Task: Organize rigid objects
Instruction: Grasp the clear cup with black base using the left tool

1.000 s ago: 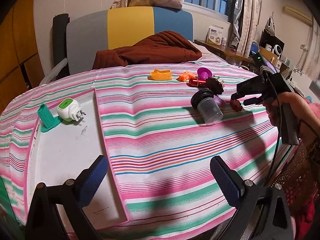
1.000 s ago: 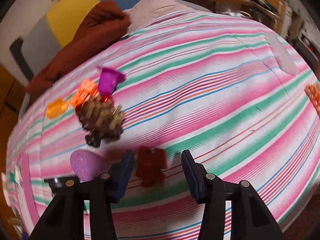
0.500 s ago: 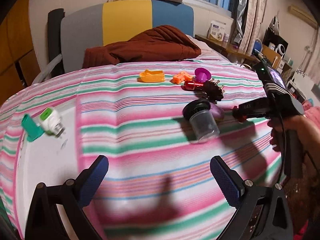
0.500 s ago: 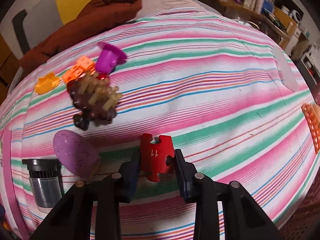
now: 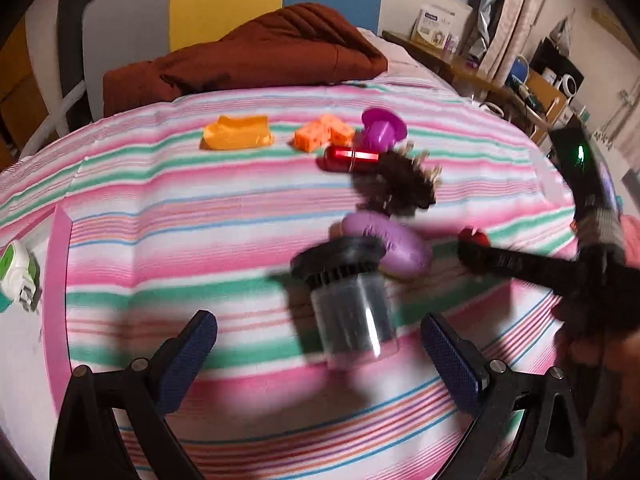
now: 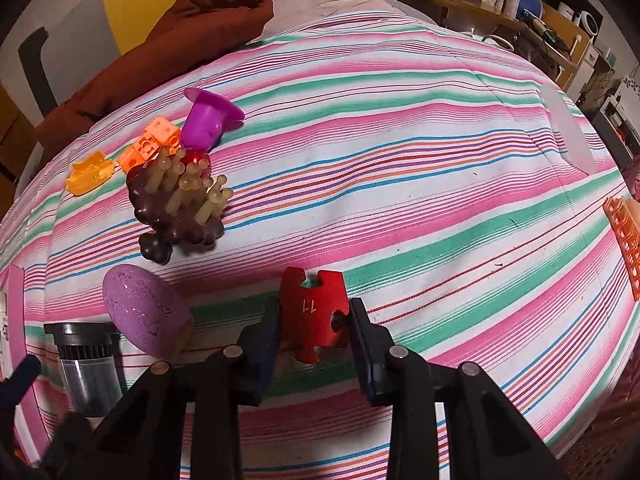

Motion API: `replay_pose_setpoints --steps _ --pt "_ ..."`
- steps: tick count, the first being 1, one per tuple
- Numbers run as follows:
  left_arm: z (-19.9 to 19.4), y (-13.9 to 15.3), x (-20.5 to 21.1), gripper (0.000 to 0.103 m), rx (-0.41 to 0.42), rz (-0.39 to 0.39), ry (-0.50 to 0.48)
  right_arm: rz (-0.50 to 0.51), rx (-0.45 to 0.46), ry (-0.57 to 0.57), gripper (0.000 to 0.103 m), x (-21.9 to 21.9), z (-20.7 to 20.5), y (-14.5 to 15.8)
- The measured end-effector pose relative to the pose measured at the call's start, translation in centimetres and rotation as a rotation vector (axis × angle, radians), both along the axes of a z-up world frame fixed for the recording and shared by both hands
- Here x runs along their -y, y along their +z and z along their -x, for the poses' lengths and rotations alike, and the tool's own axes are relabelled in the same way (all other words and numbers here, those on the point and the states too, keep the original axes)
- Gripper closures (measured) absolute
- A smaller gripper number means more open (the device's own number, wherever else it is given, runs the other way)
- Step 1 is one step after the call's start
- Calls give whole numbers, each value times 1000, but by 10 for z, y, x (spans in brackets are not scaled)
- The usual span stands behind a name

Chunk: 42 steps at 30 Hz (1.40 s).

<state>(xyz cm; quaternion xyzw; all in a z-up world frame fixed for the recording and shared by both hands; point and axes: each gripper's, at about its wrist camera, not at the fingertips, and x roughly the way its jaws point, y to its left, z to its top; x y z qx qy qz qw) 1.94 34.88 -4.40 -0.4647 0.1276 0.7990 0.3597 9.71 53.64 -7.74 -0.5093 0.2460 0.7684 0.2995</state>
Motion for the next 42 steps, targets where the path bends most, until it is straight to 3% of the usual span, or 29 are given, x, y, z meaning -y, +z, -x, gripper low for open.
replay_pose_setpoints --steps 6,7,9,10,11,19,23,30,33,35,37,39,42 --pt "-14 -20 4 3 -49 8 -21 8 -3 -5 71 -2 -3 2" --pt "-14 -21 2 11 -57 -4 -31 9 -4 -6 71 -2 -4 2" --pt "-12 -22 -2 36 -65 -9 -54 9 -6 -5 71 -1 -6 3" --pt "-11 -21 -2 55 -63 -9 -63 9 -6 -4 71 -1 -7 3" --pt "-11 -21 -2 60 -67 -9 -70 9 -5 -4 71 -2 -8 3" --pt "-10 10 20 61 -141 -60 -53 6 -1 -1 71 -1 -9 4" --pt "-5 17 13 61 -199 -36 -85 4 1 1 71 -4 -9 4" --pt "0 16 10 60 -188 -31 -90 4 1 0 70 -3 -9 4" --pt "-3 11 14 54 -168 -24 -80 7 0 -3 70 1 3 0" --pt "-4 9 16 42 -167 -32 -65 8 -1 -4 70 2 11 -1" --pt "-5 7 16 41 -169 -36 -66 7 0 -3 70 2 11 -1" --pt "-5 3 14 41 -171 -25 -75 5 1 -2 70 1 11 -1" --pt "-3 -2 15 59 -145 -19 -75 3 2 0 70 1 10 -1"
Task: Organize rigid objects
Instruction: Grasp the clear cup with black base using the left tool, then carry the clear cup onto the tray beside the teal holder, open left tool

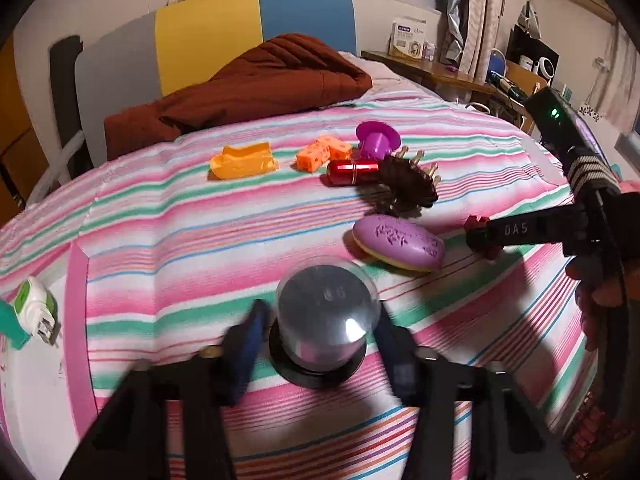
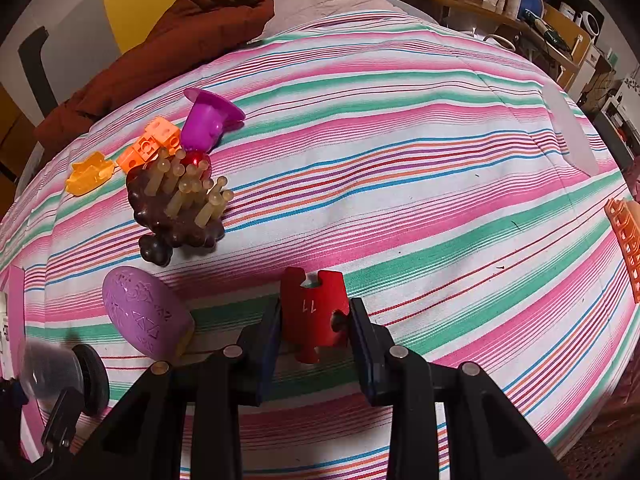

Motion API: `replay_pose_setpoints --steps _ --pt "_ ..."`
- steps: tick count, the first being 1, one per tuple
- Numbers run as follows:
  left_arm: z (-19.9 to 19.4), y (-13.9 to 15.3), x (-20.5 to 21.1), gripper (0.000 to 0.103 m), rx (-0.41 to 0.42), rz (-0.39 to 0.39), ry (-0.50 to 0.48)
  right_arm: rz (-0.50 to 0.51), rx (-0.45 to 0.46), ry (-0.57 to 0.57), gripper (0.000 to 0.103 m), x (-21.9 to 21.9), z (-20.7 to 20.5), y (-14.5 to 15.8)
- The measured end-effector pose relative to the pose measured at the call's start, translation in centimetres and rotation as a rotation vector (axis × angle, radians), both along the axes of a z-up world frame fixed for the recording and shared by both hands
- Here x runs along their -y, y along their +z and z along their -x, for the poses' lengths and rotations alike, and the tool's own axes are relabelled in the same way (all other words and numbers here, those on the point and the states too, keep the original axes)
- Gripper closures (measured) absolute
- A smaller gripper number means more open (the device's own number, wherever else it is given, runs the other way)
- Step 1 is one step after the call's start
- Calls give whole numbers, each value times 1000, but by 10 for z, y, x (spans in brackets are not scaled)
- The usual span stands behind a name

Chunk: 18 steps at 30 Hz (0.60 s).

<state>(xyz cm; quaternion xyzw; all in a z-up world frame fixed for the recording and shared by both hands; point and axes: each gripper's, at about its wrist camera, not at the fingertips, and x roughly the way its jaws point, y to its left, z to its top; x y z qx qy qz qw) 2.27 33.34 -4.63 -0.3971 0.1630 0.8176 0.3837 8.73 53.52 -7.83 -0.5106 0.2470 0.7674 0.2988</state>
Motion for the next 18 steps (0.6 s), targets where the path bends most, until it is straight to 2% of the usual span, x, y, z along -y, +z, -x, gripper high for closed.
replay_pose_setpoints --steps 6,11,18 --pt "1 6 17 59 11 -43 34 -8 4 6 70 1 0 0" --pt "1 23 40 59 10 -94 54 -34 14 27 71 3 0 1" --pt "5 35 88 59 14 -128 110 -49 18 36 71 4 7 -1"
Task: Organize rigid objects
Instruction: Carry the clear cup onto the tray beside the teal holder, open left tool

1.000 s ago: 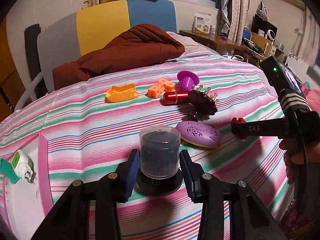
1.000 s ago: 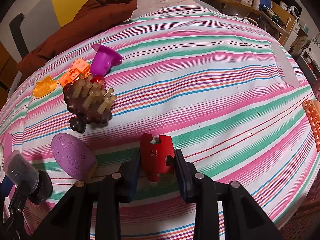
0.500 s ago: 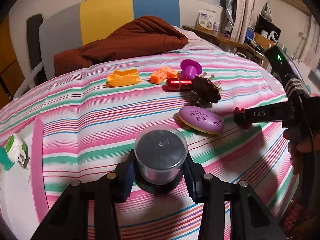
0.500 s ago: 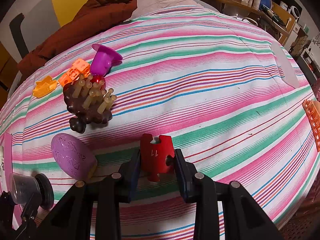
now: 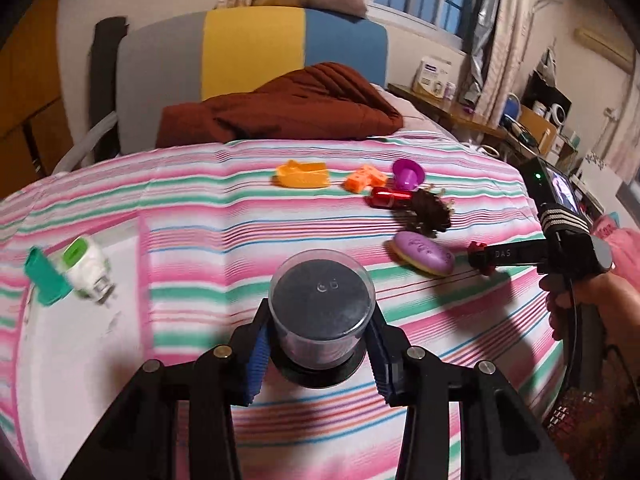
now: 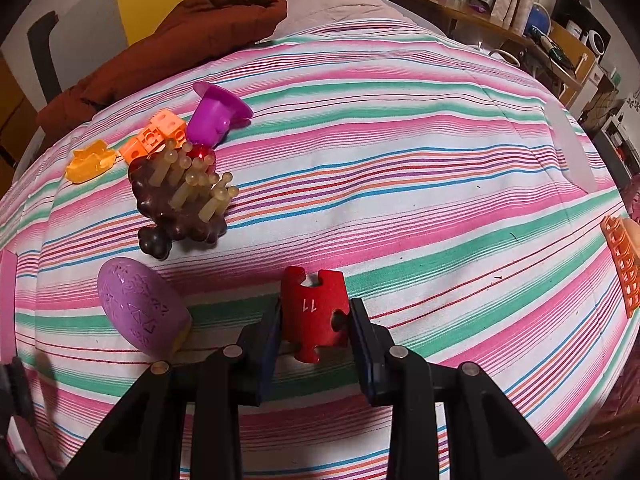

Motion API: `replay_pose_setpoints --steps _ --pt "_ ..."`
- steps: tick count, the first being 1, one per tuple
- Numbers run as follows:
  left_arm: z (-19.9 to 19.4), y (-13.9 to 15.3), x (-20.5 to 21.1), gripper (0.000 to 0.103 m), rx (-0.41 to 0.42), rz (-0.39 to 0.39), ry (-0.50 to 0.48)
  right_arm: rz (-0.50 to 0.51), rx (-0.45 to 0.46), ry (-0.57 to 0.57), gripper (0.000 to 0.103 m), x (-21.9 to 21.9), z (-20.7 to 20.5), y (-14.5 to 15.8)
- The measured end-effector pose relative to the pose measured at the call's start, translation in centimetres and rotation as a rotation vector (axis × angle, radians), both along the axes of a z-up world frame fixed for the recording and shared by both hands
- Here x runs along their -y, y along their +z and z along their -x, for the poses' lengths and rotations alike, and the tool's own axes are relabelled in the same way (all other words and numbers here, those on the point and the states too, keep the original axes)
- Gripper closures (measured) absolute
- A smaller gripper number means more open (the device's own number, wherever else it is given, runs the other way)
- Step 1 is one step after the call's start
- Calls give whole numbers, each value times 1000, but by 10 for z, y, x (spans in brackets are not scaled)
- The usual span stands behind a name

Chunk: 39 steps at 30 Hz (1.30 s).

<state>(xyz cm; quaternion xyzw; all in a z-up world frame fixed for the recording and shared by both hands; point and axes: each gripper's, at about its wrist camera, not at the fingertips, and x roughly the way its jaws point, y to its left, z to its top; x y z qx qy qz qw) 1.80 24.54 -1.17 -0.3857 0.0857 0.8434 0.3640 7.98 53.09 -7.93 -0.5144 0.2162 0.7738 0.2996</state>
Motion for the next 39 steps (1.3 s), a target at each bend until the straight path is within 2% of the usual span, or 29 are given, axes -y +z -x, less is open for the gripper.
replay_pose_setpoints --steps 8,14,18,21,28,31,33,35,36,38,39 --pt "20 5 60 59 17 -40 124 -17 1 11 71 2 6 -5" --pt "45 11 109 59 -21 -55 244 -35 8 21 71 3 9 -7" --pt "70 -3 138 59 2 -27 332 -39 6 23 71 2 10 -8" --pt "89 -16 153 59 13 23 378 -50 9 31 71 1 11 -9" --pt "125 -34 170 59 25 108 464 -65 9 38 71 -1 13 -10" --pt "135 -39 178 59 35 117 489 -73 10 44 71 -1 14 -11" --pt "138 -41 183 55 43 114 508 -79 11 51 71 -1 15 -11" --pt "137 -40 191 41 43 90 538 -84 12 54 71 -1 16 -11" --pt "134 -38 195 40 35 66 547 -86 12 55 71 -1 17 -11" --pt "122 -31 200 20 18 23 567 -89 13 55 71 -2 17 -12" --pt "117 -28 202 15 6 5 574 -90 14 55 71 -2 17 -12"
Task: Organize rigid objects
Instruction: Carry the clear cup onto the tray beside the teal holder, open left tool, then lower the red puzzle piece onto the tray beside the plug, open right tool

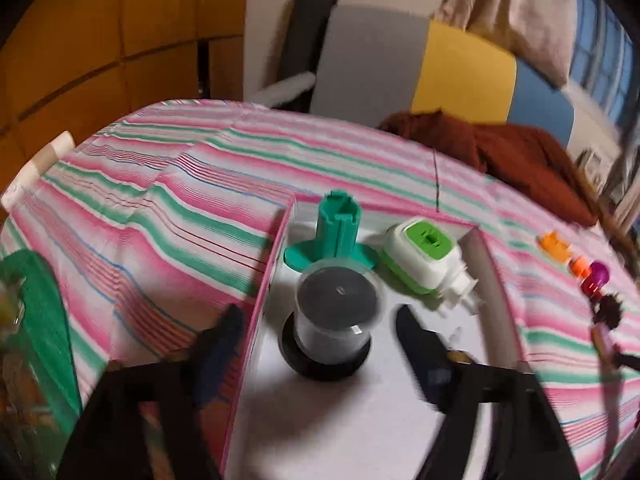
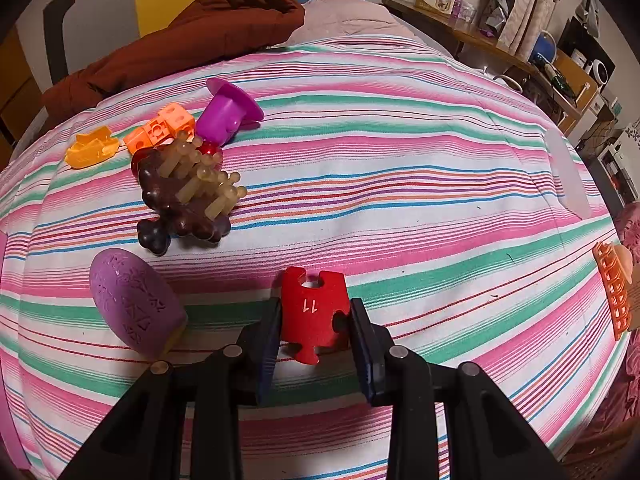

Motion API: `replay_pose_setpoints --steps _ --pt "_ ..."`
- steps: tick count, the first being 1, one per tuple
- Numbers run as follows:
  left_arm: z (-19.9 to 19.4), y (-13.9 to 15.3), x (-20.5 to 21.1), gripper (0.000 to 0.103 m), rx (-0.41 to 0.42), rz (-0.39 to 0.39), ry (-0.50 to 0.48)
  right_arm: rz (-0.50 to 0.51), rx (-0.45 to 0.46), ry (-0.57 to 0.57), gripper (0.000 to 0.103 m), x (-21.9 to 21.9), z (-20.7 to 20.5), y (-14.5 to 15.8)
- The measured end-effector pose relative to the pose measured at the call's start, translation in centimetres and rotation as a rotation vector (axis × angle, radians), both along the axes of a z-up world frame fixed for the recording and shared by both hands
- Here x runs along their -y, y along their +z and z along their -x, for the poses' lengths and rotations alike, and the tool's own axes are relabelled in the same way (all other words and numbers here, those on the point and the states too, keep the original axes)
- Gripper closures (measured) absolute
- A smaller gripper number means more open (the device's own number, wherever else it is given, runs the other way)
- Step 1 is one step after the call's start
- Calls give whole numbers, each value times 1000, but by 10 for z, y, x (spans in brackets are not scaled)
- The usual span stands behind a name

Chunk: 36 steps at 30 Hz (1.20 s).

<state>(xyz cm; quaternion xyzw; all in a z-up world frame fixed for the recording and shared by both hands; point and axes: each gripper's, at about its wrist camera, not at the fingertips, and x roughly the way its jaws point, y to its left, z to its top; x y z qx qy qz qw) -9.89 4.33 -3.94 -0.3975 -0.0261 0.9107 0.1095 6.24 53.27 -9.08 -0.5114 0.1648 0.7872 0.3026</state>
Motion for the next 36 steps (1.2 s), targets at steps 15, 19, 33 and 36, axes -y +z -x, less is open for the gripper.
replay_pose_setpoints --steps 15,19,33,36 --pt "-85 1 -25 1 -37 -87 -133 38 -125 32 71 7 0 16" --pt "-90 -1 -28 1 -34 -77 -155 3 -204 88 71 25 1 32" --pt "-101 -2 -18 1 -39 -86 -177 77 -297 463 71 166 75 55" --pt "-101 -1 -13 1 -41 -99 -172 74 -298 531 71 198 96 61"
